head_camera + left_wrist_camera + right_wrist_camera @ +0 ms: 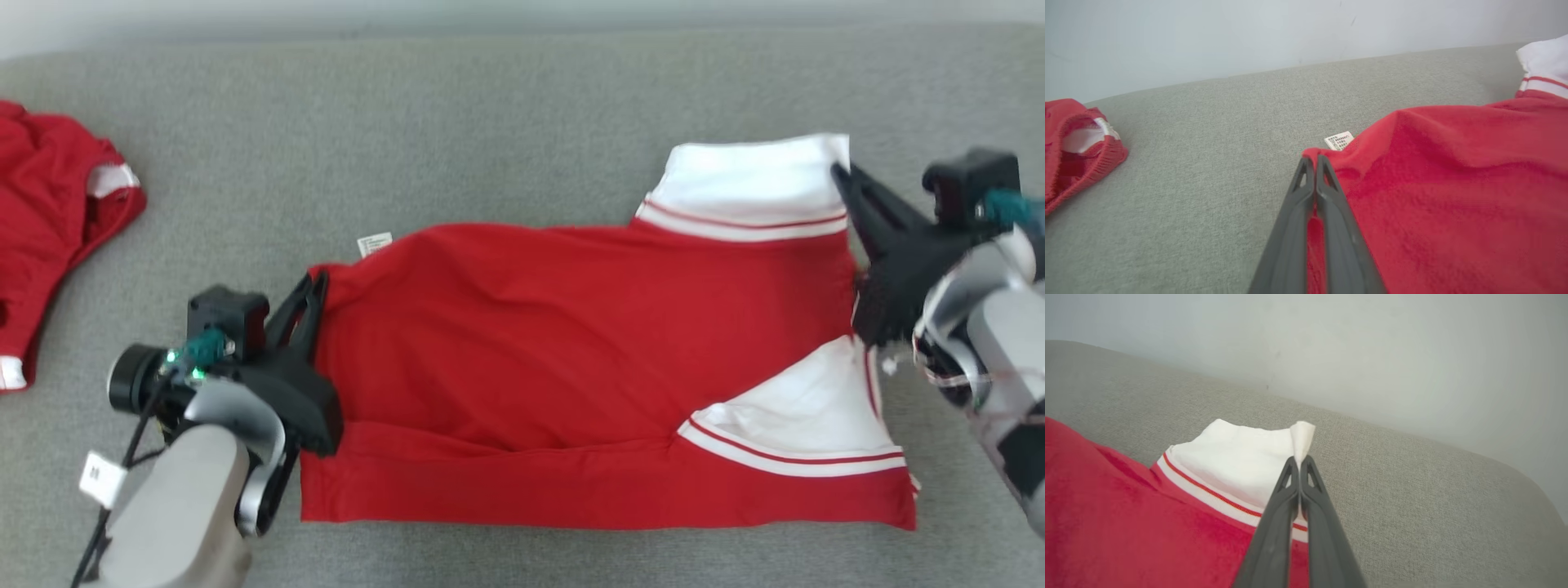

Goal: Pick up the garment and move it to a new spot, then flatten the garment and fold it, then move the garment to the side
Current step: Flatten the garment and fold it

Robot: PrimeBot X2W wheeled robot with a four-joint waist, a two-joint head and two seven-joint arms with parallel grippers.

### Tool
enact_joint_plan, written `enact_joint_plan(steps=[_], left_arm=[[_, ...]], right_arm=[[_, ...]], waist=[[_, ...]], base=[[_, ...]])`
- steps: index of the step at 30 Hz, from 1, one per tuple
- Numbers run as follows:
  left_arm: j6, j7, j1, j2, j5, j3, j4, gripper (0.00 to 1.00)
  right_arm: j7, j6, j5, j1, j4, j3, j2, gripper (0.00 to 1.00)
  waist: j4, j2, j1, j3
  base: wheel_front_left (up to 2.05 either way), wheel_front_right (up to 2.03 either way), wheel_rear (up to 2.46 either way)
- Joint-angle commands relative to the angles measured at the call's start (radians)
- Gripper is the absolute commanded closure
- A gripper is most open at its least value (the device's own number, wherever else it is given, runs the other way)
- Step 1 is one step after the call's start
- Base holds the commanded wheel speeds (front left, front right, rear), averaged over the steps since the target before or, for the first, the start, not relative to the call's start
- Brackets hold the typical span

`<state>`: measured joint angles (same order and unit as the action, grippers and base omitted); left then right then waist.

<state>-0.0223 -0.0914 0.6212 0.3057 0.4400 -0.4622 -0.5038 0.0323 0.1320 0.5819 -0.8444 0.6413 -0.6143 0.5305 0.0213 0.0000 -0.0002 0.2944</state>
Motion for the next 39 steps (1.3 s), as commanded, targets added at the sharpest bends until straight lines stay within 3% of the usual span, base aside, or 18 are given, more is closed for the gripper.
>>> enact_joint_plan(steps=[1,12,21,28,39], left_arm=[[-0.006,-0.016,-0.039,0.008,0.001,0.000,0.001,1.00],[-0.031,-0.060,-0.122,0.015,0.017,0.000,-0.005,1.00],[-0.063,-0.077,-0.188,-0.007,0.047,0.014,-0.019,1.00],[-0.074,-0.082,-0.224,-0.003,0.067,0.018,-0.016,1.00],[-0.091,-0.072,-0.260,0.001,0.085,0.020,-0.024,1.00]], right_arm=[[0.008,-0.002,0.013,0.052,-0.041,0.001,0.026,1.00],[-0.085,-0.002,0.006,0.302,-0.314,0.111,0.112,1.00],[-0.168,-0.002,-0.036,0.508,-0.529,0.189,0.130,1.00],[-0.233,-0.002,-0.068,0.643,-0.644,0.249,0.115,1.00],[-0.368,-0.002,-0.048,0.766,-0.749,0.256,0.145,1.00]], waist=[[-0.034,0.0000,0.0002,-0.050],[-0.064,0.0000,0.0002,-0.077],[-0.063,0.0000,0.0002,-0.091],[-0.053,0.0000,0.0002,-0.090],[-0.056,0.0000,0.0002,-0.100]], base=[[0.00,0.00,0.00],[0.00,0.00,0.00],[0.00,0.00,0.00],[0.00,0.00,0.00],[0.00,0.00,0.00]])
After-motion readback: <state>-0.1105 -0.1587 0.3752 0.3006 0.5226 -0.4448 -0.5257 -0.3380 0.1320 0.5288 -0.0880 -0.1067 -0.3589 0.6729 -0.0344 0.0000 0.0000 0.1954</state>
